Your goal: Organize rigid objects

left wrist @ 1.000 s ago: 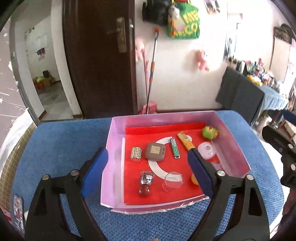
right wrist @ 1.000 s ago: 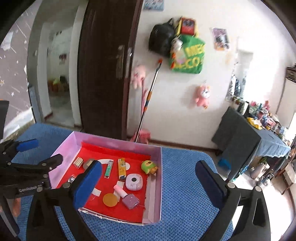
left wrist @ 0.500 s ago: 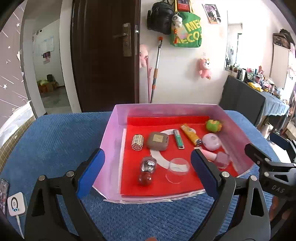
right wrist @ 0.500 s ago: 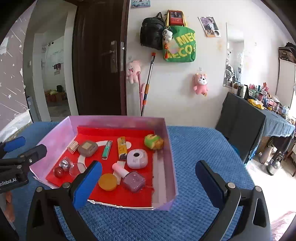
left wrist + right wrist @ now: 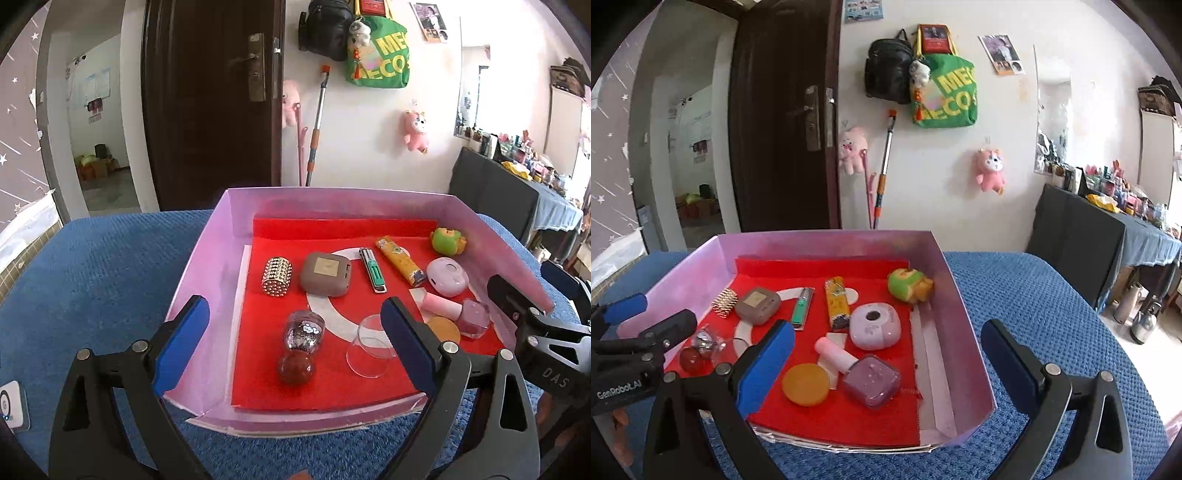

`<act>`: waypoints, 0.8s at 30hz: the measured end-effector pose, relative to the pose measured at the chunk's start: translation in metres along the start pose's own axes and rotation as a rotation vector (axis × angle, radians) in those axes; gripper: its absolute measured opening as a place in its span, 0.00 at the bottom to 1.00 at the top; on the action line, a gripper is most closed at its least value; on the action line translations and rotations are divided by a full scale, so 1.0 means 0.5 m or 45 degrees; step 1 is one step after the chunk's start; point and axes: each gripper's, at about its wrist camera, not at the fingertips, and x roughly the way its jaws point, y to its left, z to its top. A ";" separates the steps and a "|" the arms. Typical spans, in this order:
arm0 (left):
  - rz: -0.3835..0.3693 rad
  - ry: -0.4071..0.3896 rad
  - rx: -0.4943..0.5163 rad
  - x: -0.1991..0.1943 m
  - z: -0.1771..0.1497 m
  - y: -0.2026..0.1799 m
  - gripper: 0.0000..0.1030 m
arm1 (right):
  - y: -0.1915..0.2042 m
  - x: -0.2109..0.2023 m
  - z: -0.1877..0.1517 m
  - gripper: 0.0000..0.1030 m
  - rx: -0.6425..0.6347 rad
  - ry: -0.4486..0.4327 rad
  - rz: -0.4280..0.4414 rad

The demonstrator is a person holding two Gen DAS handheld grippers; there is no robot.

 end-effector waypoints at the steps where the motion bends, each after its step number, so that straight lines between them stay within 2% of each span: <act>1: 0.002 -0.004 0.000 0.003 -0.002 0.000 0.92 | -0.001 0.001 0.000 1.00 0.006 0.001 0.007; 5: 0.040 -0.020 0.030 0.016 -0.011 -0.006 0.92 | -0.002 0.004 -0.002 1.00 0.002 0.009 -0.006; 6: 0.042 0.007 0.030 0.023 -0.011 -0.007 0.92 | 0.000 0.004 -0.003 1.00 -0.005 0.016 -0.014; 12: 0.017 0.014 -0.009 0.027 -0.011 0.004 0.92 | 0.021 0.008 -0.004 1.00 -0.074 0.032 -0.031; 24: 0.032 0.029 -0.006 0.030 -0.010 -0.002 0.94 | 0.023 0.009 -0.004 1.00 -0.079 0.042 -0.046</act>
